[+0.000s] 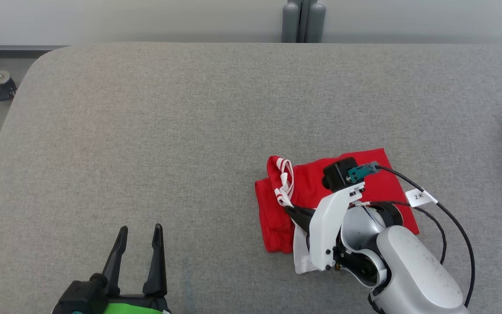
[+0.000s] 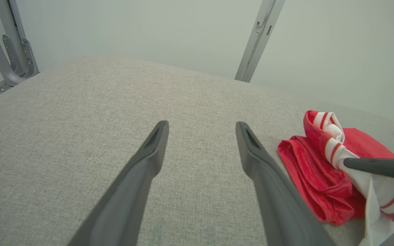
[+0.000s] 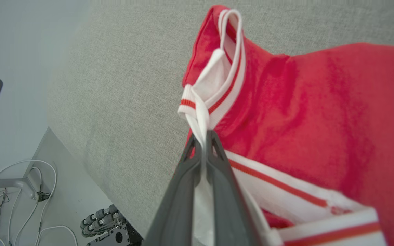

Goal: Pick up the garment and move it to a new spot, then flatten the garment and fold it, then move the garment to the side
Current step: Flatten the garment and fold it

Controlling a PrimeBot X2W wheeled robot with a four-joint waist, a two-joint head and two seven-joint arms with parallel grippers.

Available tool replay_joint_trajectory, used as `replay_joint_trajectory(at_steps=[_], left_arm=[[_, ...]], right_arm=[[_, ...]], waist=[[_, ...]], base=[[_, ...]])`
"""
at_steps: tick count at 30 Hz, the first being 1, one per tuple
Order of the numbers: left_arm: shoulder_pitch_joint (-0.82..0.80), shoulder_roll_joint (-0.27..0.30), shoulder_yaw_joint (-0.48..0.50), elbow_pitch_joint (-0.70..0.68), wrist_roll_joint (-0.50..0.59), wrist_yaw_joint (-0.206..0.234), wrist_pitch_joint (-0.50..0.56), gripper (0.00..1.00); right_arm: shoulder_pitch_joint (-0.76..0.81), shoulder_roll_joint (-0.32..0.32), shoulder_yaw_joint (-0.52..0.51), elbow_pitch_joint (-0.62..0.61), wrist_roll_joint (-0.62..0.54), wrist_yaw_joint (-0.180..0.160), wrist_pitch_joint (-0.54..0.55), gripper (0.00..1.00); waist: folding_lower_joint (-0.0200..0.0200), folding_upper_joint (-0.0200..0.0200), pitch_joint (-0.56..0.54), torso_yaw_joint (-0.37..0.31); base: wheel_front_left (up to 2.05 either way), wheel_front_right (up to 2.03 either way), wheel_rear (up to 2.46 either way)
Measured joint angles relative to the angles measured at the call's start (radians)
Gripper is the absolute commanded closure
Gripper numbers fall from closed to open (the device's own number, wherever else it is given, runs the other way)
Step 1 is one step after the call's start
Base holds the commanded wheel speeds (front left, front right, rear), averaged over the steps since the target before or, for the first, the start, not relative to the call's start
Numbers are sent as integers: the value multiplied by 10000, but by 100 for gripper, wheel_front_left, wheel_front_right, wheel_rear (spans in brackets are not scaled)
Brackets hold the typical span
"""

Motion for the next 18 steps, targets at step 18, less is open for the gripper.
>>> replay_joint_trajectory(at_steps=[18], left_arm=[[624,-2,387,-111,399,92,0,0]], right_arm=[[1591,-295,-1569,-1450,-535,0,-4138,0]], waist=[[0,0,-776,-387]], base=[[0,0,0]])
